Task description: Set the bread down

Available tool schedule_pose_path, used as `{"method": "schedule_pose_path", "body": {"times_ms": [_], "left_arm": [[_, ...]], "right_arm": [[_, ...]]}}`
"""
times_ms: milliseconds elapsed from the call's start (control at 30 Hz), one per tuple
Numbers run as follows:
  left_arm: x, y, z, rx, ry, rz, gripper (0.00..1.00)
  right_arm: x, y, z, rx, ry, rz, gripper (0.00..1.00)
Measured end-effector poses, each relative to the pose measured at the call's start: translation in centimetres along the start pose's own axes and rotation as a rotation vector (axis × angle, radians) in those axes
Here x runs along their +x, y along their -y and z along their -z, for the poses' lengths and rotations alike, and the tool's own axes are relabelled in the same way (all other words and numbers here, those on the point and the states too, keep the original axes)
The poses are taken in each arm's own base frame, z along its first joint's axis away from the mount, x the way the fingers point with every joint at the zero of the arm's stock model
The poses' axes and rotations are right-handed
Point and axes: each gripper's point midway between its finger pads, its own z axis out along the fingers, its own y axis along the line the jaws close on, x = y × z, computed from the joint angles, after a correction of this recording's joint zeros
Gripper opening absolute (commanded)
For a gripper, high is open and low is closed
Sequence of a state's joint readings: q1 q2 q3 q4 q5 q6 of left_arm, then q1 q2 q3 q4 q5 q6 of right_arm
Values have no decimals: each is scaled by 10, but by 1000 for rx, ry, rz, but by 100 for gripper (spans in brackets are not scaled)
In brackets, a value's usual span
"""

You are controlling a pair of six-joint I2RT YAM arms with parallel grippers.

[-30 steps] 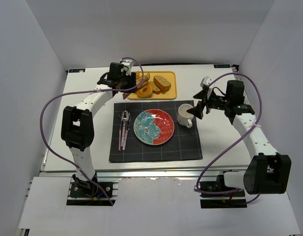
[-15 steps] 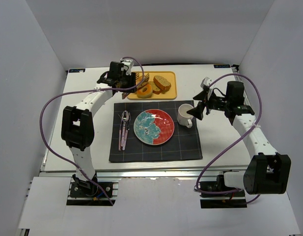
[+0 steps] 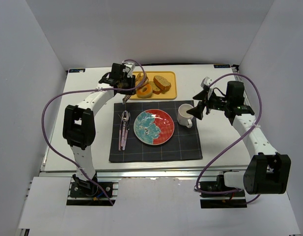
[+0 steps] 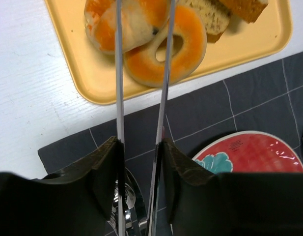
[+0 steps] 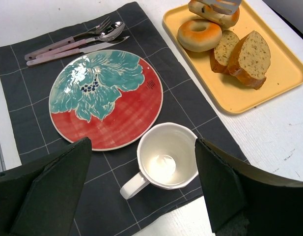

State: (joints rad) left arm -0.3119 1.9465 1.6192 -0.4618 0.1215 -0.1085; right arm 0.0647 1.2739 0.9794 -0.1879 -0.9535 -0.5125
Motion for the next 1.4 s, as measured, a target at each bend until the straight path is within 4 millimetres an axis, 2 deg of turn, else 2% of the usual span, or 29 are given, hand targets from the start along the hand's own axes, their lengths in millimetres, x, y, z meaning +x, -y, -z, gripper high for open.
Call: {"method": "schedule_pose_path", "body": {"times_ms": [67, 167, 200, 333, 500, 600, 733, 833, 933, 1100, 1333, 1400], "left_arm": [[5, -1, -3, -1, -17, 2, 41], [9, -1, -4, -1, -31, 3, 28], [9, -1, -3, 0, -33, 4, 18], [3, 1, -1, 7, -20, 4, 0], [-5, 6, 5, 22, 5, 15, 0], [-15, 10, 17, 36, 55, 20, 0], [-19, 19, 53, 65, 119, 34, 0], [-17, 28, 88, 97, 181, 48, 0], [-1, 35, 117, 129, 223, 59, 0], [53, 48, 149, 212, 207, 88, 0], [136, 69, 153, 311, 105, 156, 0], [152, 76, 153, 332, 86, 166, 0]], "right_arm": [[0, 0, 0, 1, 1, 0, 89], [0, 1, 1, 4, 2, -5, 89], [0, 1, 1, 4, 2, -6, 90], [0, 1, 1, 3, 4, -7, 89], [-2, 0, 4, 5, 10, -3, 89], [-2, 0, 6, 8, 13, 0, 89], [-4, 0, 8, 13, 17, 5, 89], [-5, 1, 10, 19, 20, 8, 89], [-7, 2, 12, 27, 22, 13, 89], [-7, 4, 13, 32, 22, 14, 89], [-6, 5, 14, 36, 22, 17, 89], [-6, 5, 14, 36, 22, 17, 90]]}}
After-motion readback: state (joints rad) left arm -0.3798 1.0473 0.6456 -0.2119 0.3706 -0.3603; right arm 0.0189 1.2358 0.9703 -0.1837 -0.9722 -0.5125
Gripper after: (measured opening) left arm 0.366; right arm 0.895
